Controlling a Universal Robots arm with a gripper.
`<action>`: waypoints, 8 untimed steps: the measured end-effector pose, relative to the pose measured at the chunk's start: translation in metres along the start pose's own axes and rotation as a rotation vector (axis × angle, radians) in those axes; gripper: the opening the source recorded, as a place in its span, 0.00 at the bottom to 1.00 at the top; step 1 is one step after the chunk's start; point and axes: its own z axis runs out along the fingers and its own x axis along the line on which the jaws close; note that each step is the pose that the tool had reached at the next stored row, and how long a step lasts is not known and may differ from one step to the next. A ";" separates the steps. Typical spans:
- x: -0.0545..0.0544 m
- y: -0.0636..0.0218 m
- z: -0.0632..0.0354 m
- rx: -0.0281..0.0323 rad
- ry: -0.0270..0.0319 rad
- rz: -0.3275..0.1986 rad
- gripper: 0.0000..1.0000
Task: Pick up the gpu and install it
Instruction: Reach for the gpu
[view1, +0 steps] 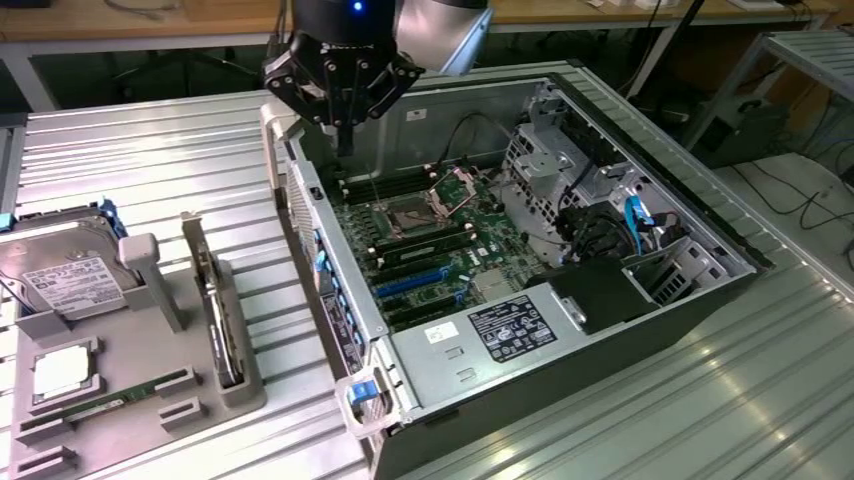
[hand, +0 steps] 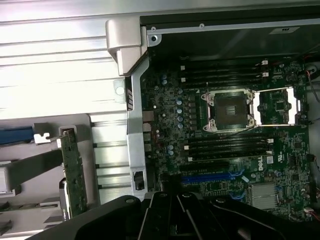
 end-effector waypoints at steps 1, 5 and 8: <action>0.000 0.0000 0.0001 0.0003 0.0018 0.000 0.11; 0.002 -0.0002 0.0011 0.0008 0.0101 0.000 0.11; 0.005 -0.0005 0.0023 0.0017 0.0210 0.001 0.11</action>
